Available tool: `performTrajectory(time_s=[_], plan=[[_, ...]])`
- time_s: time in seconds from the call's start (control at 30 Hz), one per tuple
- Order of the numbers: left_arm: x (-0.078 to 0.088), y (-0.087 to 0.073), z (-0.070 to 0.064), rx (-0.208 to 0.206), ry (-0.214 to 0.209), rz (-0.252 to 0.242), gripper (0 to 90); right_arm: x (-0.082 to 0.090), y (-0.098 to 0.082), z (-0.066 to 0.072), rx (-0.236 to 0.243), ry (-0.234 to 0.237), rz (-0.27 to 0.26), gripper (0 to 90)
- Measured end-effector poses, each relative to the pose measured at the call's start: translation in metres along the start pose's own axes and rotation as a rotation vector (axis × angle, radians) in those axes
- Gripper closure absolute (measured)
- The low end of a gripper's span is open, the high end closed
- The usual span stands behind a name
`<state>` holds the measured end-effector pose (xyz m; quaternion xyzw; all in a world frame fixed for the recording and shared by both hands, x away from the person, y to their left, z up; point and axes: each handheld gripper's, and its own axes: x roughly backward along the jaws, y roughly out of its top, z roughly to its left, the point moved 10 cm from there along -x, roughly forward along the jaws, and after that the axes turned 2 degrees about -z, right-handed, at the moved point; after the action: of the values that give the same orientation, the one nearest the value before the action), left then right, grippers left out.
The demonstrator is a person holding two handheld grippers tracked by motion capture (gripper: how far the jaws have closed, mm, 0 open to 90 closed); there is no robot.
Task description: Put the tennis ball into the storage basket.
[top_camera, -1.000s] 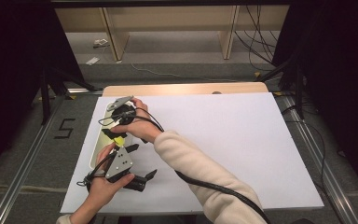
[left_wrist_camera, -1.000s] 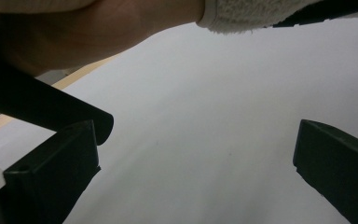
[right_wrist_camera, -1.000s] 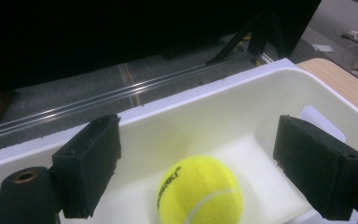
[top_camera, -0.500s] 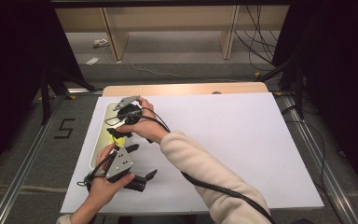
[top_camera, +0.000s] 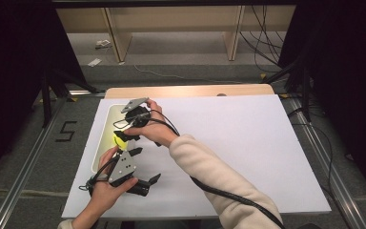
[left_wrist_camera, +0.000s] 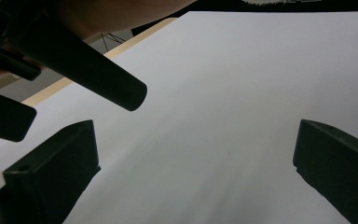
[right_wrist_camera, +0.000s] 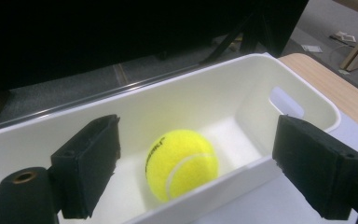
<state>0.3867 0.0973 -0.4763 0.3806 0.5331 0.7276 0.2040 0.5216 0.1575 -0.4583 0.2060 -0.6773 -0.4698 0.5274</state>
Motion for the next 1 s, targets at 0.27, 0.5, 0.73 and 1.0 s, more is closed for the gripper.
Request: performTrajectory(time_s=[0.27, 0.5, 0.73, 1.0], plan=[[0.0, 0.0, 0.0, -0.002, 0.001, 0.0, 0.0, 0.008, -0.005, -0.005, -0.008, -0.008, 0.001, 15.8], [0.0, 0.0, 0.0, 0.0, 0.001, -0.001, 0.0, 0.017, -0.009, -0.009, -0.011, -0.02, -0.004, 15.8], [0.0, 0.0, 0.0, -0.003, 0.002, 0.001, 0.0, 0.025, -0.013, -0.016, -0.022, -0.031, -0.006, 15.8], [0.0, 0.0, 0.0, -0.001, 0.002, 0.0, 0.0, 0.034, -0.019, -0.02, -0.028, -0.039, -0.013, 15.8]])
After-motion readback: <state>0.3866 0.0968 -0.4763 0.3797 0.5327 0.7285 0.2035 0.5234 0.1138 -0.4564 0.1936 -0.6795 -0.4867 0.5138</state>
